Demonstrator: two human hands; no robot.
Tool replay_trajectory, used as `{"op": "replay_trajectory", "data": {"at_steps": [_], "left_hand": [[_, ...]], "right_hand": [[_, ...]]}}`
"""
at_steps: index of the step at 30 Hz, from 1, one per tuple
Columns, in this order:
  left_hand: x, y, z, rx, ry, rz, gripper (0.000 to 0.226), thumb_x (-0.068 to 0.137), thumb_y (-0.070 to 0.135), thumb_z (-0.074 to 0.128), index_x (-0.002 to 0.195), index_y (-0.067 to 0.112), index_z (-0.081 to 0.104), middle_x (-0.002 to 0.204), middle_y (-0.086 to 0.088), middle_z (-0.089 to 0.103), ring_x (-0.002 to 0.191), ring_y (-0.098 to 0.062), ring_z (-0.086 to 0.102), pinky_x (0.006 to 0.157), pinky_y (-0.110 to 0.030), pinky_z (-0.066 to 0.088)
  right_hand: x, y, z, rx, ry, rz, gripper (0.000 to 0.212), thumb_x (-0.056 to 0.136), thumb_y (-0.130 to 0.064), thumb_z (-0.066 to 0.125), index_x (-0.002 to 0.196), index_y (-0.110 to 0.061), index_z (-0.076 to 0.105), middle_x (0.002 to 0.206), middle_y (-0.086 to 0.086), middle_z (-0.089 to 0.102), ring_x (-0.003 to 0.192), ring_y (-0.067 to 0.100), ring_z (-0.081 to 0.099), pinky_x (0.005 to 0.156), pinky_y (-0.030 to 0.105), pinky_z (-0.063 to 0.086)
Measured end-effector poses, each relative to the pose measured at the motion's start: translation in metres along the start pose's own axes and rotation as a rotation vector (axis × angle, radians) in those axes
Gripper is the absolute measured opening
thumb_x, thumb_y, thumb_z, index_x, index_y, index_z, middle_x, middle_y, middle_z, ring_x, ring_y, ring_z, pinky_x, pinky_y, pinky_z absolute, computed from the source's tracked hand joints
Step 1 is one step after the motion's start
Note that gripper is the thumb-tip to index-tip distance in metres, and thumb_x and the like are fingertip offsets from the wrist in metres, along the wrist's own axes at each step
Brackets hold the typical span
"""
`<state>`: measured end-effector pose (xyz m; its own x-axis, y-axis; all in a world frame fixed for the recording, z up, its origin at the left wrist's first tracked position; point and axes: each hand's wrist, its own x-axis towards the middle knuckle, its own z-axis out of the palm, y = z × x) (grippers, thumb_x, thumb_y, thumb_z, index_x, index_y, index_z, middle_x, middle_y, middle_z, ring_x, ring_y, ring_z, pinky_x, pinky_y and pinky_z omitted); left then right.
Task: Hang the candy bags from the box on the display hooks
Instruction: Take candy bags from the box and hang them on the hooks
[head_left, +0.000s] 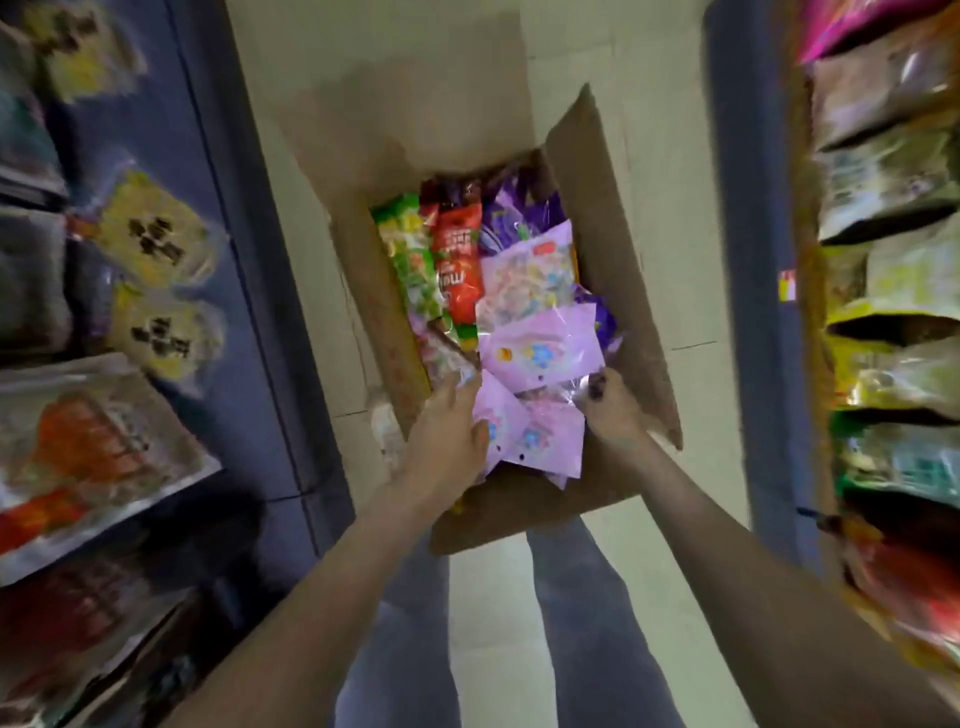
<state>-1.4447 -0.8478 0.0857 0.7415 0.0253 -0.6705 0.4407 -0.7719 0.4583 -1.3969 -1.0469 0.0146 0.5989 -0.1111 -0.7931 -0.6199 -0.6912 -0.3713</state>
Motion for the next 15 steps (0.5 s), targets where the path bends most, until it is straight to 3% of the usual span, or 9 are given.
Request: {"op": "replay_trajectory", "data": {"at_steps": [3, 6, 7, 10, 12, 15], "left_hand": [[0.017, -0.019, 0.017, -0.023, 0.041, -0.051, 0.049, 0.096, 0.019, 0.049, 0.144, 0.014, 0.039, 0.149, -0.009, 0.036, 0.134, -0.028, 0.037, 0.11, -0.037, 0.032], [0.022, -0.022, 0.02, -0.04, 0.064, -0.047, 0.045, 0.097, 0.017, 0.048, 0.141, 0.012, 0.042, 0.146, -0.007, 0.04, 0.134, -0.025, 0.037, 0.111, -0.038, 0.033], [0.023, -0.021, 0.019, -0.043, 0.07, -0.035, 0.043, 0.097, 0.017, 0.047, 0.14, 0.011, 0.043, 0.145, -0.007, 0.041, 0.133, -0.025, 0.038, 0.109, -0.039, 0.035], [0.022, -0.007, 0.006, -0.04, 0.091, 0.019, 0.045, 0.097, 0.014, 0.048, 0.141, 0.015, 0.041, 0.147, -0.007, 0.038, 0.134, -0.024, 0.036, 0.11, -0.038, 0.035], [0.017, 0.009, -0.01, -0.032, 0.105, 0.065, 0.051, 0.096, 0.01, 0.049, 0.144, 0.019, 0.037, 0.151, -0.008, 0.032, 0.138, -0.024, 0.03, 0.11, -0.035, 0.031], [0.002, 0.045, -0.047, -0.005, 0.157, 0.136, 0.061, 0.094, 0.002, 0.049, 0.148, 0.024, 0.031, 0.154, -0.013, 0.024, 0.14, -0.029, 0.025, 0.11, -0.038, 0.029]], "right_hand": [[0.03, 0.007, 0.022, 0.16, 0.157, 0.179, 0.042, 0.084, -0.018, 0.067, 0.119, -0.001, 0.05, 0.112, 0.012, 0.061, 0.102, 0.027, 0.058, 0.072, 0.025, 0.036], [0.041, -0.003, 0.026, 0.282, 0.298, 0.201, 0.016, 0.087, -0.011, 0.058, 0.099, -0.001, 0.056, 0.099, 0.015, 0.061, 0.087, 0.023, 0.056, 0.063, 0.024, 0.031], [0.039, -0.008, 0.025, 0.297, 0.317, 0.165, 0.004, 0.088, -0.008, 0.056, 0.09, -0.005, 0.054, 0.092, 0.013, 0.058, 0.081, 0.02, 0.052, 0.059, 0.023, 0.028], [0.021, -0.031, 0.015, 0.27, 0.33, -0.012, 0.01, 0.091, -0.004, 0.05, 0.087, -0.012, 0.047, 0.08, 0.004, 0.051, 0.075, 0.019, 0.045, 0.052, 0.023, 0.028], [0.0, -0.054, 0.001, 0.207, 0.292, -0.152, 0.008, 0.093, -0.004, 0.046, 0.092, -0.011, 0.047, 0.071, -0.001, 0.046, 0.069, 0.019, 0.041, 0.054, 0.025, 0.03], [-0.041, -0.101, -0.036, -0.064, 0.169, -0.387, 0.019, 0.097, -0.009, 0.041, 0.113, -0.007, 0.05, 0.076, 0.013, 0.053, 0.07, 0.028, 0.047, 0.058, 0.032, 0.031]]}}
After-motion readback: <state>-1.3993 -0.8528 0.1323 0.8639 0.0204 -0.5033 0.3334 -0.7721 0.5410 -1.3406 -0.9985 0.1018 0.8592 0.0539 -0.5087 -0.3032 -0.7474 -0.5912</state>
